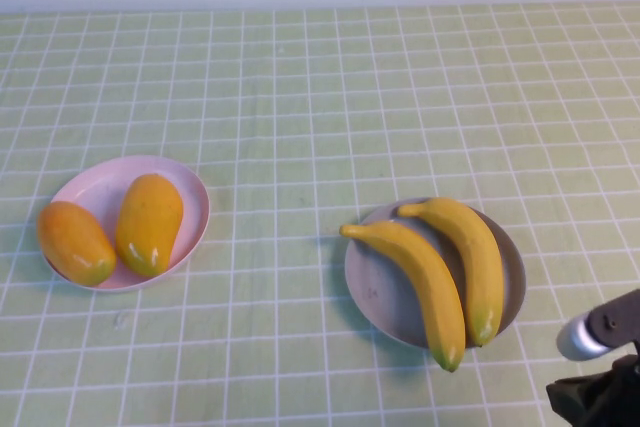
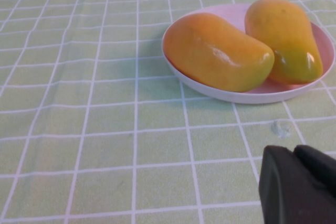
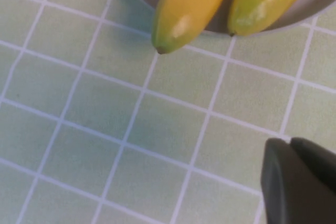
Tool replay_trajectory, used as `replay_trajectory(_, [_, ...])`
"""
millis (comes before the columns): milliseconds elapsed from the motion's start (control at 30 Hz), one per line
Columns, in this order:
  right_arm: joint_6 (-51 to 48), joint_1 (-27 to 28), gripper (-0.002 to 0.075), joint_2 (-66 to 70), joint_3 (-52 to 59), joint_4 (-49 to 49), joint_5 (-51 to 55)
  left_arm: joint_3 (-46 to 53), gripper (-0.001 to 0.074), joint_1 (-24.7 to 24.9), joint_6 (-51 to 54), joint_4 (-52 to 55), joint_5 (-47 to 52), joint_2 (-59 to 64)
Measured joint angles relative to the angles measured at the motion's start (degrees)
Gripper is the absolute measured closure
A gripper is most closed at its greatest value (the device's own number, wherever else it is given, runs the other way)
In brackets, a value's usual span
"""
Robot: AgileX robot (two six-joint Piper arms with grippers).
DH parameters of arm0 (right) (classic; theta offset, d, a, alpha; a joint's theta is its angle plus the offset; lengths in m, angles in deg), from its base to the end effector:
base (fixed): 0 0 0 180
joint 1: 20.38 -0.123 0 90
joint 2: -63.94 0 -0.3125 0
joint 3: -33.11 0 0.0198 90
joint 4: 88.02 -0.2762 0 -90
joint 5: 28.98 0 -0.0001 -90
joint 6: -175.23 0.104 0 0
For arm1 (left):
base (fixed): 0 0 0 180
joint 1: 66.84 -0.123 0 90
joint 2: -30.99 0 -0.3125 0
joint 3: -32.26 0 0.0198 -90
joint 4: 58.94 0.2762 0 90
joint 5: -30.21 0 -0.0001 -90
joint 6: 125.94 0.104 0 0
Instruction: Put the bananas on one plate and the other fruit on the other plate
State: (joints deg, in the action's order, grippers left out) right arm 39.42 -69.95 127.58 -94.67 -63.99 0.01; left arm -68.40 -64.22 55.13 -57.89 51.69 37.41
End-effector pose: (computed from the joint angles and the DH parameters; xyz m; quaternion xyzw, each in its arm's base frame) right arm 0.1325 0.1238 0.2192 -0.1867 0.9247 0.1123 0.3122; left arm 0.0627 -0.0022 0.1672 0.0308 0.8045 -0.0003 0.5932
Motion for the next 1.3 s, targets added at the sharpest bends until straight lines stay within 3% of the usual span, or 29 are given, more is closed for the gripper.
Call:
replay_trajectory(233, [4.4, 0.1, 0.0741, -4.7, 4.2, 4.2, -3.6, 0.0, 0.0731, 0.0, 0.0, 0.0, 0.0, 0.0])
replay_trajectory(333, [4.5, 2.6, 0.0741, -7.3, 4.2, 9.3, -3.2, 0.0, 0.0731, 0.0, 0.0, 0.0, 0.0, 0.0])
replay_trajectory(433, [4.5, 10.8, 0.0741, -10.2, 4.3, 11.9, -6.1, 0.0, 0.0731, 0.0, 0.0, 0.0, 0.0, 0.0])
replay_trajectory(700, [4.5, 40.1, 0.0741, -21.6, 13.3, 14.0, -27.0, 0.0, 0.0731, 0.0, 0.0, 0.0, 0.0, 0.0])
replay_trajectory(833, [4.7, 49.0, 0.0741, -31.0, 20.7, 15.2, -31.7, 0.0, 0.0731, 0.0, 0.0, 0.0, 0.0, 0.0])
replay_trajectory(1100, [5.0, 51.2, 0.0741, -52.0, 25.3, 15.5, -23.1, 0.0, 0.0731, 0.0, 0.0, 0.1, 0.0, 0.0])
replay_trajectory(1300, [5.0, 50.8, 0.0741, -56.9, 25.9, 15.5, -18.1, 0.0, 0.0731, 0.0, 0.0, 0.1, 0.0, 0.0])
